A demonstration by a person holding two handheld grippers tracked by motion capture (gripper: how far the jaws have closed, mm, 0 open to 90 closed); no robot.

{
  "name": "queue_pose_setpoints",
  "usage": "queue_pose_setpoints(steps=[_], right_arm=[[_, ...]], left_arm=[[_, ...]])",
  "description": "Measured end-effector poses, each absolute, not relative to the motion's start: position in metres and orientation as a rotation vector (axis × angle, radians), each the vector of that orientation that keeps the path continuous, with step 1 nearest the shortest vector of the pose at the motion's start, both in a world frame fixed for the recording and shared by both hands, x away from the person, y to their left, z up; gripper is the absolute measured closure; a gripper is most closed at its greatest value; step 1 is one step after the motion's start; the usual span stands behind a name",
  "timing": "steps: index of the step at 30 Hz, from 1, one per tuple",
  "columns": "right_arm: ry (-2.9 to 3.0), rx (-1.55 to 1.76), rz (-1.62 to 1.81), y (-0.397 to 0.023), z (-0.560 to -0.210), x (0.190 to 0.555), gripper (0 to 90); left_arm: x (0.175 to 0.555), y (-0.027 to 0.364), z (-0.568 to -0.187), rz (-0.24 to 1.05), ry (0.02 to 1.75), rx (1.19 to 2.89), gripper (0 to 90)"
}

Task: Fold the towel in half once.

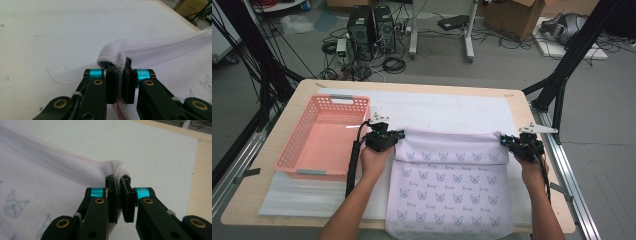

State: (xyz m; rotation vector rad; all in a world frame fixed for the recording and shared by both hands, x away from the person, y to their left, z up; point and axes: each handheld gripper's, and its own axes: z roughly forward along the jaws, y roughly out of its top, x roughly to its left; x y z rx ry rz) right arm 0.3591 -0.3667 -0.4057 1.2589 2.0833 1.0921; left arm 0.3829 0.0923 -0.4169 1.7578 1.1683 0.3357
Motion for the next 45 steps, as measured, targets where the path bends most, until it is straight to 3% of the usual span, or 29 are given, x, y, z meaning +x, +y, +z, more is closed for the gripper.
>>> queue_pose_setpoints(steps=[9,10,12,13,16,19,28,32,36,45], right_arm=[[2.084,1.376,1.072,-0.361,-0.424,0.386,85.6],[2.094,1.379,1.063,-0.360,-0.426,0.387,83.8],[2.097,1.411,1.041,-0.360,-0.427,0.388,65.7],[2.084,1.425,1.031,-0.362,-0.426,0.386,60.9],[2.053,1.416,1.043,-0.370,-0.419,0.378,60.7],[2.046,1.426,1.085,-0.376,-0.413,0.369,65.6],[2.022,1.468,1.171,-0.382,-0.403,0.354,63.4],[2.136,1.455,1.154,-0.373,-0.411,0.351,63.6],[2.206,1.412,1.083,-0.363,-0.419,0.346,87.0],[2.189,1.372,1.119,-0.372,-0.418,0.317,88.3]], left_arm=[[0.398,0.088,-0.438,0.359,1.220,1.787,83.8],[0.397,0.088,-0.438,0.358,1.213,1.807,82.4],[0.394,0.088,-0.435,0.379,1.214,1.821,71.5],[0.392,0.090,-0.433,0.383,1.196,1.811,69.7],[0.383,0.096,-0.427,0.390,1.170,1.785,65.0],[0.375,0.100,-0.428,0.369,1.159,1.780,63.7],[0.358,0.093,-0.440,0.305,1.154,1.869,65.2],[0.358,0.089,-0.442,0.308,1.151,1.928,87.0],[0.354,0.090,-0.442,0.327,1.144,1.903,88.1],[0.330,0.100,-0.434,0.325,1.089,1.836,88.2]])
